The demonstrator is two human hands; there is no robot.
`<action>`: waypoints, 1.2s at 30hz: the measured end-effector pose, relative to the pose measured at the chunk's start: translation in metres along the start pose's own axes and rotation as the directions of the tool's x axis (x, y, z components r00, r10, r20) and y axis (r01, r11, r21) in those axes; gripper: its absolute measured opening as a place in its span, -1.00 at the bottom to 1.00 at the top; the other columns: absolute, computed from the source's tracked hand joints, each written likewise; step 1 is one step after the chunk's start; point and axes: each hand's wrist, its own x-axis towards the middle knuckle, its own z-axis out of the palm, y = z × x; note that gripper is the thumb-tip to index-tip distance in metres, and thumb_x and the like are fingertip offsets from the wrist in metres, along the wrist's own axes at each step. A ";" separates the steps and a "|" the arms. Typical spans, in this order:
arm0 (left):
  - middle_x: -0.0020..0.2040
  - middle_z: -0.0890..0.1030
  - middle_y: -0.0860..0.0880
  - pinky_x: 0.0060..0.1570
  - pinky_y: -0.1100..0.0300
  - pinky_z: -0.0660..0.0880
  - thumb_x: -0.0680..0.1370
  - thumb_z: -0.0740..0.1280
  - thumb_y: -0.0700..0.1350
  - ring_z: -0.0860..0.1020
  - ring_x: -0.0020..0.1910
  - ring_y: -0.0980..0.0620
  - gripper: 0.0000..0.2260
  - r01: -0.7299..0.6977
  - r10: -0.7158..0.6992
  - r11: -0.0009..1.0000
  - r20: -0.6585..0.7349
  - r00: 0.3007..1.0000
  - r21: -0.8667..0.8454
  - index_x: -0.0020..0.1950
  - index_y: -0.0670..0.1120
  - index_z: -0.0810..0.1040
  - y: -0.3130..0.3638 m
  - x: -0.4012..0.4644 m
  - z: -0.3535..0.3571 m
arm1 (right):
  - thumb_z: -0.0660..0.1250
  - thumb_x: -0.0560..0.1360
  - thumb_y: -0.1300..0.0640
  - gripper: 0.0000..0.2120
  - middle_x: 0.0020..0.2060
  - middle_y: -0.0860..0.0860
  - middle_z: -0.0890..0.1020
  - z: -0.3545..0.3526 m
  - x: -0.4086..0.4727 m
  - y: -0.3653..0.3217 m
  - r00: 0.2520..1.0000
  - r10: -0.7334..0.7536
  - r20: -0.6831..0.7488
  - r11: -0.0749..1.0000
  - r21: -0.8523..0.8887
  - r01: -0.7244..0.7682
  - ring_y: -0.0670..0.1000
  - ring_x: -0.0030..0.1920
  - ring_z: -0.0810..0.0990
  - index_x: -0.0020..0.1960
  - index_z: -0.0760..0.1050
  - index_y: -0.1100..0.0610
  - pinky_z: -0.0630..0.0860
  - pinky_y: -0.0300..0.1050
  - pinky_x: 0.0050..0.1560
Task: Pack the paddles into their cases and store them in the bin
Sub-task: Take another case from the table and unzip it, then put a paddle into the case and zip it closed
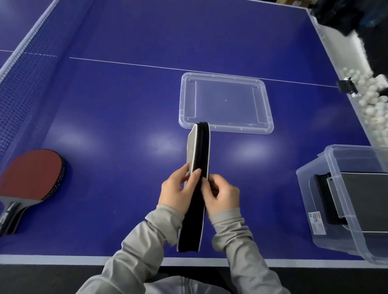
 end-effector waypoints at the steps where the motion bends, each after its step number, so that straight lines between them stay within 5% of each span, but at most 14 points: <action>1: -0.33 0.56 0.12 -0.18 0.37 0.43 0.54 0.29 -0.02 0.47 -0.35 0.28 -0.91 -0.014 0.015 1.000 -0.042 0.999 0.023 -0.05 0.07 0.59 -0.003 0.003 -0.004 | 0.37 0.45 0.22 -0.89 -0.41 0.15 0.63 -0.001 0.001 0.003 1.000 -0.001 -0.008 1.000 -0.006 0.001 -0.18 -0.48 0.40 -0.19 0.58 0.27 0.38 -0.32 -0.32; 4: -0.37 0.52 -0.02 -0.19 0.22 0.41 0.53 0.33 -0.14 0.43 -0.38 0.24 -0.90 -0.008 0.027 0.996 -0.210 0.977 0.090 -0.16 -0.11 0.58 -0.018 0.020 -0.030 | 0.37 0.43 0.28 -0.88 -0.49 0.04 0.50 -0.017 0.011 0.021 0.998 0.038 -0.056 0.999 0.019 -0.037 -0.19 -0.47 0.43 -0.27 0.53 0.29 0.31 -0.47 -0.38; 7: -0.12 0.61 -0.09 -0.03 0.19 0.43 0.48 0.38 -0.24 0.52 -0.15 0.05 -0.82 0.108 -0.065 0.988 -0.337 0.939 0.108 0.07 -0.21 0.61 -0.045 0.042 -0.073 | 0.32 0.47 0.31 -0.88 -0.40 0.11 0.49 -0.043 0.032 0.056 0.983 0.184 -0.020 0.980 0.077 -0.182 -0.13 -0.42 0.36 -0.22 0.50 0.36 0.36 -0.37 -0.32; 10: -0.11 0.60 -0.14 0.01 0.13 0.44 0.44 0.41 -0.25 0.52 -0.15 -0.03 -0.74 0.256 -0.185 0.954 -0.361 0.914 0.158 0.13 -0.21 0.59 -0.078 0.058 -0.106 | 0.28 0.50 0.32 -0.87 -0.30 0.12 0.52 -0.059 0.046 0.102 0.935 0.351 0.042 0.935 0.043 -0.353 0.01 -0.28 0.44 -0.11 0.50 0.41 0.37 -0.15 -0.14; 19: 0.00 0.65 -0.13 0.11 0.10 0.45 0.42 0.42 -0.23 0.59 -0.01 -0.11 -0.78 0.391 -0.296 0.895 -0.370 0.881 0.216 0.07 -0.14 0.62 -0.137 0.071 -0.101 | 0.24 0.53 0.17 -0.76 -0.02 0.23 0.62 -0.039 0.050 0.180 0.801 0.587 0.123 0.800 -0.243 -0.549 0.21 0.04 0.55 0.09 0.51 0.31 0.42 -0.08 0.03; 25: 0.02 0.65 -0.14 0.11 0.11 0.43 0.44 0.38 -0.22 0.57 0.00 -0.11 -0.77 0.403 -0.280 0.880 -0.413 0.867 0.250 0.09 -0.13 0.60 -0.156 0.073 -0.093 | 0.18 0.56 0.13 -0.74 -0.14 0.24 0.59 -0.025 0.044 0.195 0.815 0.563 0.137 0.783 -0.406 -0.472 0.21 -0.08 0.51 0.06 0.48 0.32 0.36 -0.09 -0.11; 28: 0.12 0.56 -0.18 0.14 0.07 0.39 0.46 0.36 -0.22 0.53 0.07 -0.18 -0.67 0.353 -0.182 0.856 -0.417 0.890 0.378 0.23 -0.13 0.53 -0.154 0.075 -0.089 | 0.17 0.56 0.14 -0.74 -0.03 0.25 0.59 -0.024 0.038 0.197 0.855 0.509 0.102 0.780 -0.473 -0.409 0.27 0.03 0.52 0.13 0.45 0.28 0.43 0.04 -0.01; 32: 0.40 0.30 -0.18 0.22 -0.14 0.28 0.43 0.42 0.01 0.31 0.33 -0.24 -0.34 0.203 0.057 0.672 -0.323 0.945 0.712 0.47 -0.05 0.25 -0.145 0.060 -0.073 | 0.38 0.41 0.19 -0.61 0.07 0.25 0.55 -0.020 0.025 0.183 0.996 0.072 -0.050 0.820 -0.566 -0.087 0.30 0.07 0.52 0.21 0.46 0.26 0.48 0.11 -0.01; 34: 0.53 0.13 -0.09 0.32 -0.14 0.20 0.40 0.37 0.21 0.16 0.47 -0.16 -0.23 0.058 0.097 0.542 -0.131 0.987 0.839 0.52 0.07 0.13 -0.143 0.047 -0.051 | 0.42 0.37 0.10 -0.48 0.22 0.24 0.50 -0.007 0.017 0.173 0.993 -0.080 0.082 0.780 -0.615 0.114 0.29 0.18 0.49 0.30 0.44 0.17 0.48 0.16 0.06; 36: 0.56 -0.09 0.02 0.42 -0.14 0.07 0.37 0.27 0.37 -0.05 0.53 -0.07 -0.16 -0.026 -0.026 0.455 0.043 0.999 0.890 0.52 0.18 -0.07 -0.147 0.038 -0.030 | 0.33 0.43 -0.08 -0.37 0.46 0.16 0.22 0.011 0.010 0.168 0.940 0.025 0.340 0.738 -0.640 0.212 0.22 0.44 0.22 0.45 0.22 -0.02 0.30 0.21 0.30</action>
